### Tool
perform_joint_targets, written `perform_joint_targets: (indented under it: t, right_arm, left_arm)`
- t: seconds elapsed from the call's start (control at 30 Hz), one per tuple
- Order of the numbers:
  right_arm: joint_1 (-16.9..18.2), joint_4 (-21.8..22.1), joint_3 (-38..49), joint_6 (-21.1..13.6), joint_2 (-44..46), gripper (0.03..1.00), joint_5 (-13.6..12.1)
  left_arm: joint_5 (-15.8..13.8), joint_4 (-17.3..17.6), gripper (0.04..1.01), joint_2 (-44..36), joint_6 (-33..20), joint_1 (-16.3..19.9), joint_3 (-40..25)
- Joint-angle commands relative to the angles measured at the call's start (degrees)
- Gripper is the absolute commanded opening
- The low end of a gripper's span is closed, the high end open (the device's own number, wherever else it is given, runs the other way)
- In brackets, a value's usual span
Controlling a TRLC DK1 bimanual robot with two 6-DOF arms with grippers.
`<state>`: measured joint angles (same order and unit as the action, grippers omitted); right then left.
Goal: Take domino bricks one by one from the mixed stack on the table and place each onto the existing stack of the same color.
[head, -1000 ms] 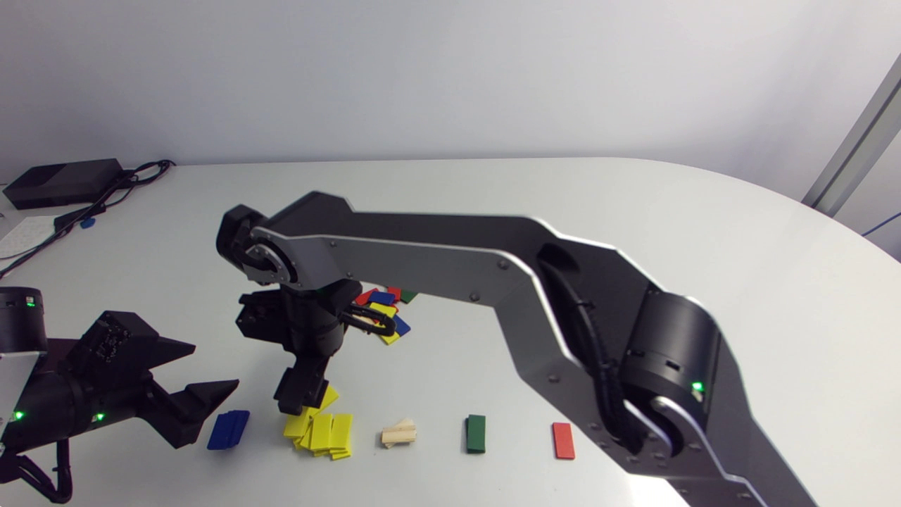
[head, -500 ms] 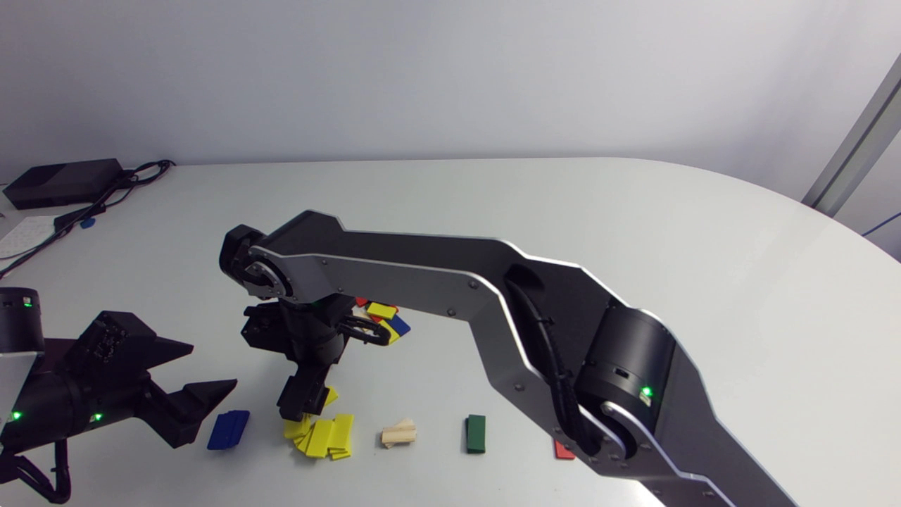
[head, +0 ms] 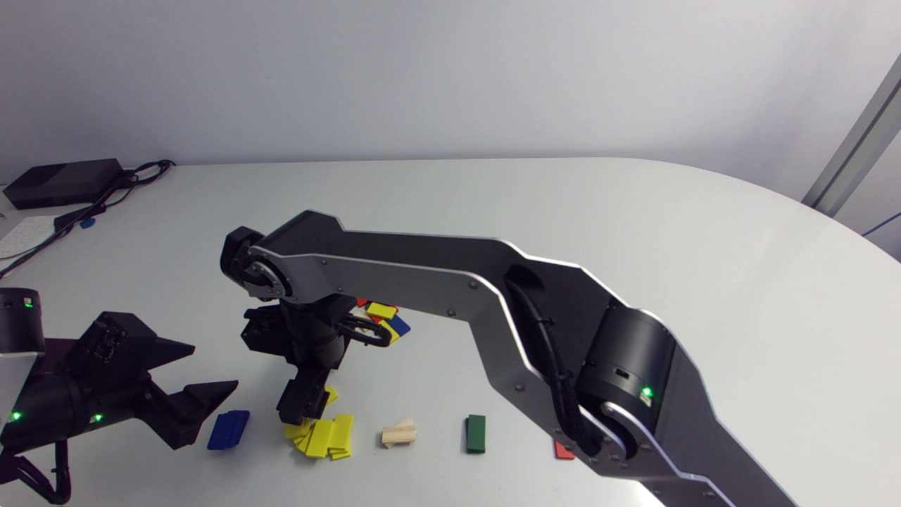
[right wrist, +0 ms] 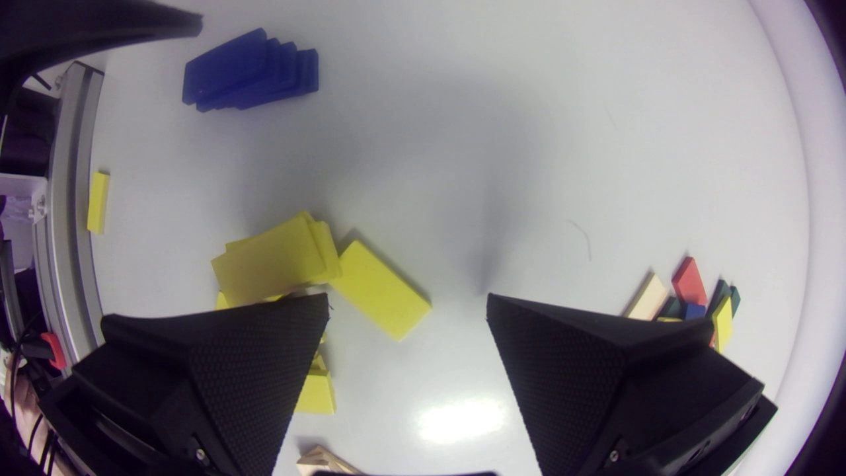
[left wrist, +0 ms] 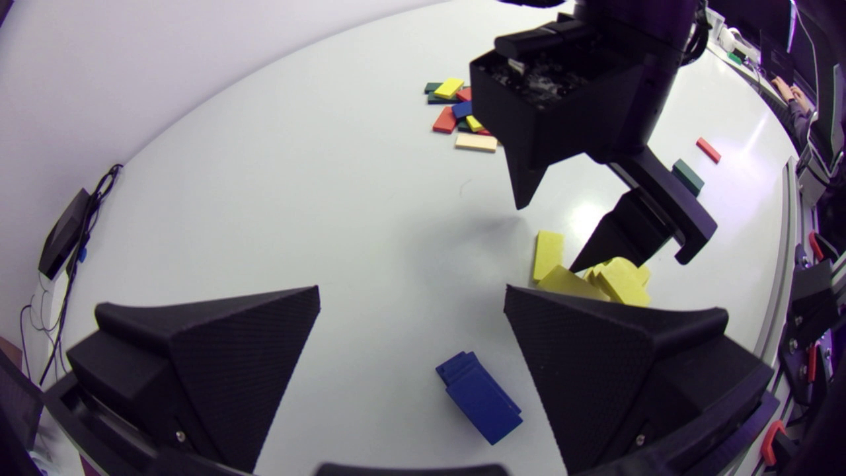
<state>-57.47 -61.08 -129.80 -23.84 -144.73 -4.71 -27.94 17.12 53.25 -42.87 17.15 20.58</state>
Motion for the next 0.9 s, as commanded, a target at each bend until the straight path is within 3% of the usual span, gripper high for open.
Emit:
perform_joint_targets:
  t: [0.0, 0.5, 0.87]
  right_arm:
    - [-0.4, -1.1, 0.9, -0.8, -1.2, 0.838, -0.9]
    - [-0.3, -1.6, 0.7, -3.1, -2.6, 0.838, -3.2]
    - [0.1, -2.0, 0.5, -3.2, -3.2, 0.838, -3.2]
  left_arm:
    - [-0.6, 0.3, 0.993, 0.6, -1.4, 0.5, 0.7]
    - [-0.7, 0.1, 0.993, 1.1, -1.5, 0.4, 0.7]
    - [-0.7, 0.2, 0.993, 1.1, -1.2, 0.0, 1.0]
